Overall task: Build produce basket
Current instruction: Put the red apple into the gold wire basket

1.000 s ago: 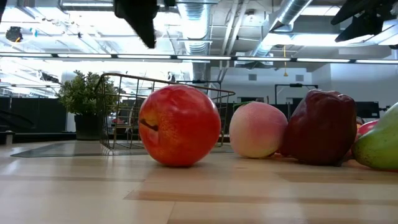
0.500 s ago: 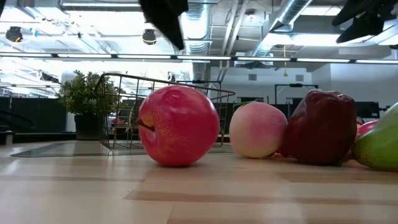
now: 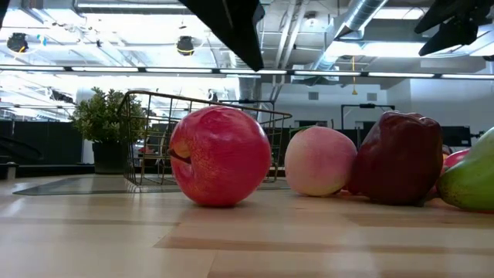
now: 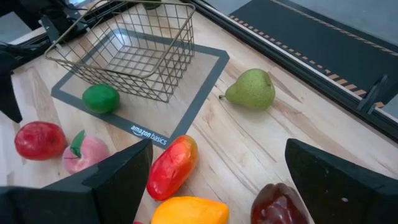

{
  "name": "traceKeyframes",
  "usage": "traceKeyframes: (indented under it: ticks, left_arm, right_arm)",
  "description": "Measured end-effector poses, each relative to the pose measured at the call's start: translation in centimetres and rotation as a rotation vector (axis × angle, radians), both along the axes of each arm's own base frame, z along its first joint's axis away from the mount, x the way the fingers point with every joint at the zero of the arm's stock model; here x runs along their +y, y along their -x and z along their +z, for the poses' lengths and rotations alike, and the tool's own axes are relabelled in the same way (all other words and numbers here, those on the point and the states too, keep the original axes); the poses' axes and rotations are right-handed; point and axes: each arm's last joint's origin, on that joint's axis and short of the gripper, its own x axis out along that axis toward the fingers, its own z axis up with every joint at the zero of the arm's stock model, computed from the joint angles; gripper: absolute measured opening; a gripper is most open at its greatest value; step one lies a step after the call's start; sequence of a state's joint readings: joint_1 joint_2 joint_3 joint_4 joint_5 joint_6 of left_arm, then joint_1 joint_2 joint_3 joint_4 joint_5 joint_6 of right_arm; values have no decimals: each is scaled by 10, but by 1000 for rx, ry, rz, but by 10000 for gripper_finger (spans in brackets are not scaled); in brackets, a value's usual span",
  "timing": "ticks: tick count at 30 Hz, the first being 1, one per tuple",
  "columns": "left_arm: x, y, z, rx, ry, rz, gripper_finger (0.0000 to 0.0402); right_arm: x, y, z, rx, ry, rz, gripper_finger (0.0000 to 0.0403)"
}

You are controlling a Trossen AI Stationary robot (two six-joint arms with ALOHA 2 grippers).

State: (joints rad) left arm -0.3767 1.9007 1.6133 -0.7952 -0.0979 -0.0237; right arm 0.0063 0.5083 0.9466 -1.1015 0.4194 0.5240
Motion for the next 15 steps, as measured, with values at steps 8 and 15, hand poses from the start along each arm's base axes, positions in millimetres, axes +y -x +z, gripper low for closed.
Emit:
traceKeyframes:
  ticks: [8, 15]
  left_arm:
    - [-2, -2, 1, -29, -7, -64, 398]
    - [-3, -7, -24, 11, -42, -97, 398]
  right_arm:
    - [0, 0, 0, 5, 0, 0, 385]
    - [0, 1, -2, 20, 0, 0, 385]
